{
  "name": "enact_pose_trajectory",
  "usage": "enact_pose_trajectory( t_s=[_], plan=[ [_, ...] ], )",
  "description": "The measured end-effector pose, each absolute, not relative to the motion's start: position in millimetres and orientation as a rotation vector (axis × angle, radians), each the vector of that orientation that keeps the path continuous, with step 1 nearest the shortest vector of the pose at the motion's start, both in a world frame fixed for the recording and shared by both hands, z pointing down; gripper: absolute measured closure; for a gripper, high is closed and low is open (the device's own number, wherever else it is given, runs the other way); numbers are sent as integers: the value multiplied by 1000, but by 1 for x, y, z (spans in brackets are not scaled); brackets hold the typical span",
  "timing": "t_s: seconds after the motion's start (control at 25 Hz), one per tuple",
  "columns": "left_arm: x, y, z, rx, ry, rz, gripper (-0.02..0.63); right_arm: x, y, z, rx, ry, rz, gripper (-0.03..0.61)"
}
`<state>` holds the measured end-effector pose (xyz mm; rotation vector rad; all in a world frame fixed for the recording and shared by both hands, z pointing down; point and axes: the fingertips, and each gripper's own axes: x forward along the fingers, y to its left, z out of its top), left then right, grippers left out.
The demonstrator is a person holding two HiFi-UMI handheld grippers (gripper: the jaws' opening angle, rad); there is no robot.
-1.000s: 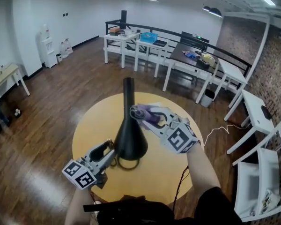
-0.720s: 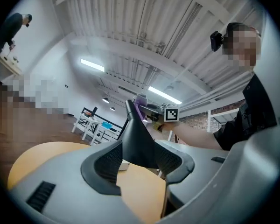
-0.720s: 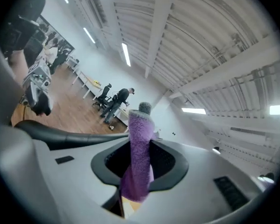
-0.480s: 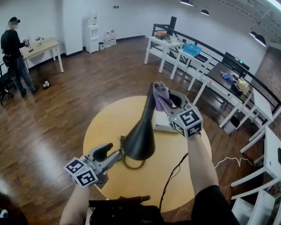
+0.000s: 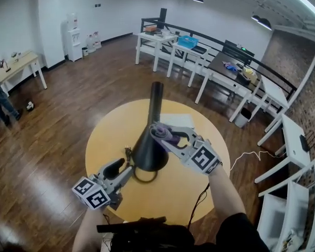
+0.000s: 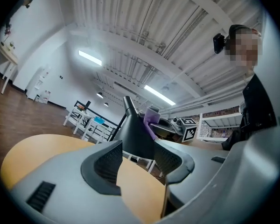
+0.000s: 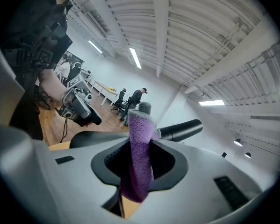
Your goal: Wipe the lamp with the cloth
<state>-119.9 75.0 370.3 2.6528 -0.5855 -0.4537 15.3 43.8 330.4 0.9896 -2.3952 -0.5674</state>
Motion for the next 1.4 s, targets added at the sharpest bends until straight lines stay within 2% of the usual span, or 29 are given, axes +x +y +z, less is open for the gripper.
enact_pose_trajectory(
  t_s=[0.32,0.56,0.84,1.0,1.16,1.4],
  plan=[
    [-112,65,377,2629,-680,-485,414,16,89,370,791,-2367,-648,480],
    [-110,64,384,2571,-951,-520,414,11,104,385,556,-2515,-739,480],
    [-99,88,380,2464,-1262,-615,414,50,42,339,595,-2552,-978,480],
    [-94,99,382,2473,-1293,-554,414,66,-21,298,829,-2573,-918,480],
    [-103,102,379,2480,-1309,-530,414,78,-74,260,1114,-2640,-712,480],
    [-127,99,376,2491,-1263,-509,414,63,-89,256,1184,-2804,-438,480]
  ],
)
